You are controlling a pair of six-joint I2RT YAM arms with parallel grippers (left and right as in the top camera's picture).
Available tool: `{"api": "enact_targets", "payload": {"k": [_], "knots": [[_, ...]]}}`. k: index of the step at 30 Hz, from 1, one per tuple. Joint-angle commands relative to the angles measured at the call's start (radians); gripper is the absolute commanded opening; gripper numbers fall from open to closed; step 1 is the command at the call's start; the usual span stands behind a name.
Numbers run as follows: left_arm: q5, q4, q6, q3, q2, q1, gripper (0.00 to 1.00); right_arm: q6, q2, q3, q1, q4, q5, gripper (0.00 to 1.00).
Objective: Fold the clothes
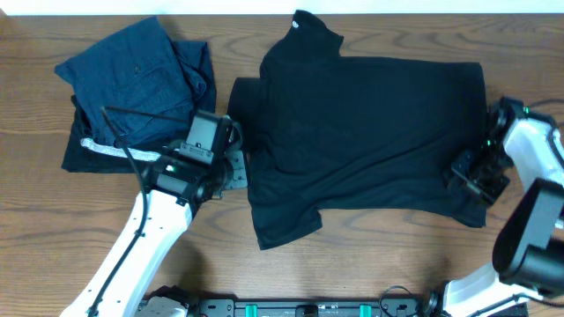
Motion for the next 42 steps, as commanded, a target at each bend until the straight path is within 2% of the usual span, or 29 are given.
{"api": "enact_targets", "payload": {"k": [1, 8, 15, 20, 23, 26, 28, 35, 36, 42], "knots": [[0.085, 0.056, -0.054, -0.07, 0.022, -0.002, 0.5, 0.044, -0.089, -0.055, -0.037, 0.01, -0.003, 0.66], [0.119, 0.091, -0.128, -0.081, 0.112, -0.01, 0.5, 0.069, -0.189, -0.183, -0.059, 0.079, -0.022, 0.66], [0.126, 0.078, -0.121, -0.081, 0.211, -0.073, 0.57, 0.074, -0.199, -0.311, -0.092, 0.248, -0.058, 0.63], [0.125, 0.042, -0.093, -0.081, 0.215, -0.128, 0.62, 0.068, -0.198, -0.337, -0.122, 0.298, -0.033, 0.63], [0.124, 0.002, -0.094, -0.081, 0.215, -0.155, 0.63, 0.068, -0.198, -0.349, -0.123, 0.323, -0.034, 0.57], [0.117, -0.045, -0.125, -0.081, 0.215, -0.17, 0.63, 0.068, -0.198, -0.367, -0.122, 0.366, -0.034, 0.45], [0.117, -0.066, -0.148, -0.081, 0.215, -0.17, 0.63, 0.068, -0.198, -0.378, -0.122, 0.383, -0.034, 0.45], [0.118, -0.1, -0.213, -0.081, 0.215, -0.17, 0.64, 0.067, -0.198, -0.404, -0.122, 0.423, -0.033, 0.51], [0.119, -0.098, -0.213, -0.081, 0.215, -0.17, 0.68, 0.067, -0.198, -0.404, -0.122, 0.426, -0.033, 0.53], [0.134, -0.094, -0.217, -0.086, 0.227, -0.171, 0.71, 0.069, -0.198, -0.406, -0.122, 0.428, -0.033, 0.64]]}}
